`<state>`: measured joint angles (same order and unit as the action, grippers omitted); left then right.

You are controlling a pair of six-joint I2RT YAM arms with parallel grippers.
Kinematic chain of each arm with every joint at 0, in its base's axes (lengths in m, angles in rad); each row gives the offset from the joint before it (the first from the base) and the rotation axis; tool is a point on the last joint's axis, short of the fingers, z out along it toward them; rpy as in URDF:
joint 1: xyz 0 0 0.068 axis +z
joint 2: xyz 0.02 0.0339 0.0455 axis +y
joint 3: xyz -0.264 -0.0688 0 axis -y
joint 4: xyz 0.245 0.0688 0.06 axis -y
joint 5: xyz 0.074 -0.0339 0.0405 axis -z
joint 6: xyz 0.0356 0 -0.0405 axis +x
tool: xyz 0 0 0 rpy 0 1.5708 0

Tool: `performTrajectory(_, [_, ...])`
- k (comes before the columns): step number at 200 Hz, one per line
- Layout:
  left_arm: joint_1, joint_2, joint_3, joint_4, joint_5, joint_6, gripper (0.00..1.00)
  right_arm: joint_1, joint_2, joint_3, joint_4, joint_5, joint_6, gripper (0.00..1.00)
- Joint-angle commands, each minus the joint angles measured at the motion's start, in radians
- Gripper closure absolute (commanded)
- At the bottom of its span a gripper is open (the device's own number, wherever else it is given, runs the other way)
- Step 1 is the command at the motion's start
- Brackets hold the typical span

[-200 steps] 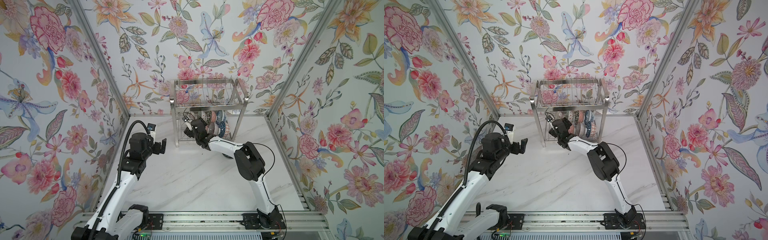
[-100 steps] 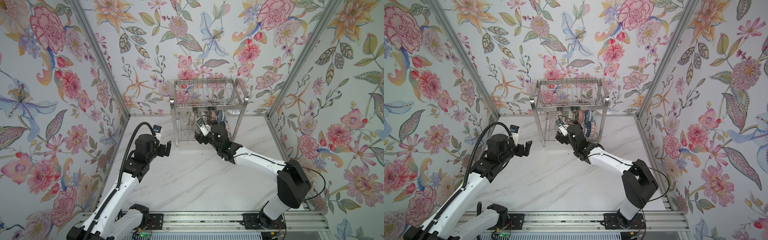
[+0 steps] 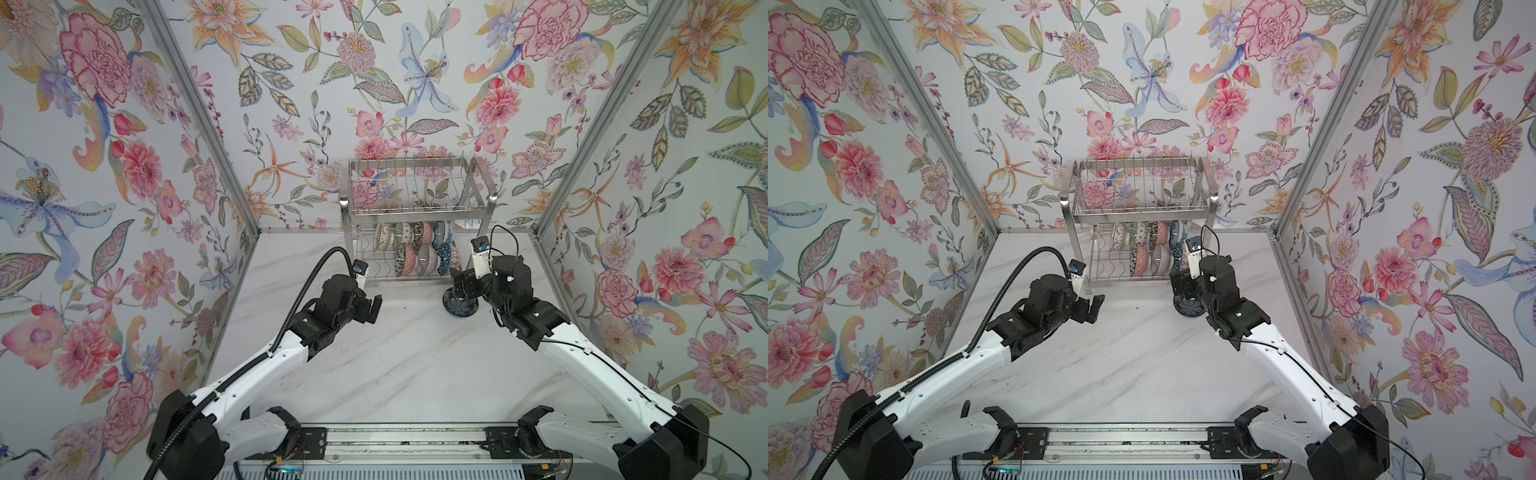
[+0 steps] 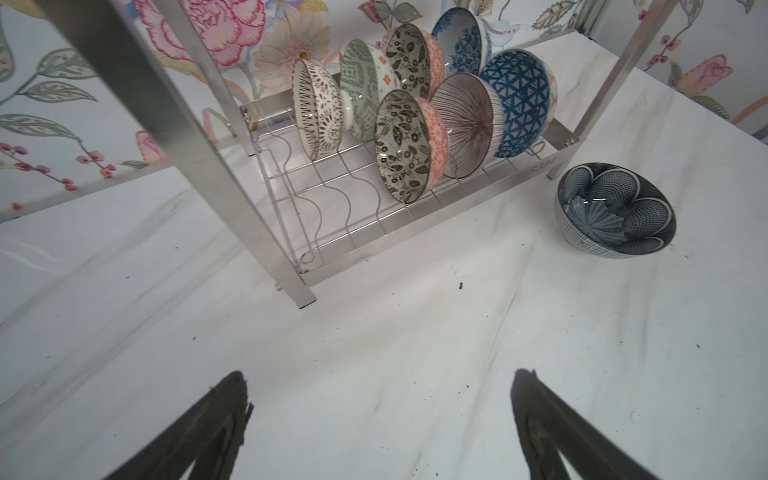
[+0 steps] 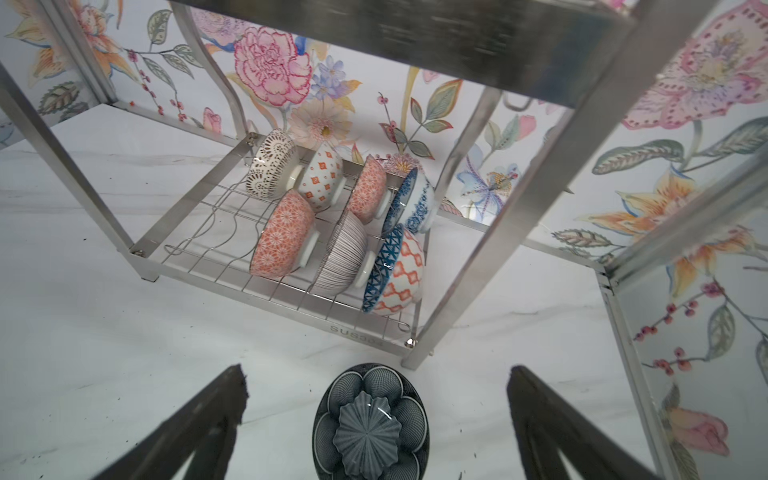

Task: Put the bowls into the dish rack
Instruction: 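Move both grippers toward the dark geometric bowl on the table, then close the left gripper on the rim of the dark geometric bowl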

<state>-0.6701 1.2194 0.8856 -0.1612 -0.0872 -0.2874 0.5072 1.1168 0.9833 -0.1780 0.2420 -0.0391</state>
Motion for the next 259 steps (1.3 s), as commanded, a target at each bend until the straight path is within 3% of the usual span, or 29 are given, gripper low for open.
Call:
performTrajectory(1, [-0.050,0.072,0.050,0.075,-0.023,-0.062,0.01,-0.024,-0.024,-0.023,-0.100,-0.018,0.068,0.01])
performTrajectory(75, [-0.147,0.312,0.121,0.230,0.036,-0.134,0.01,-0.065,-0.069,0.004,-0.164,-0.032,0.085,0.01])
performTrajectory(173, [-0.188,0.634,0.347,0.259,0.149,-0.170,0.01,-0.096,-0.067,0.088,-0.289,-0.029,0.090,0.01])
performTrajectory(259, [-0.195,0.841,0.542,0.244,0.226,-0.210,0.13,-0.116,-0.092,0.063,-0.288,-0.029,0.084,0.01])
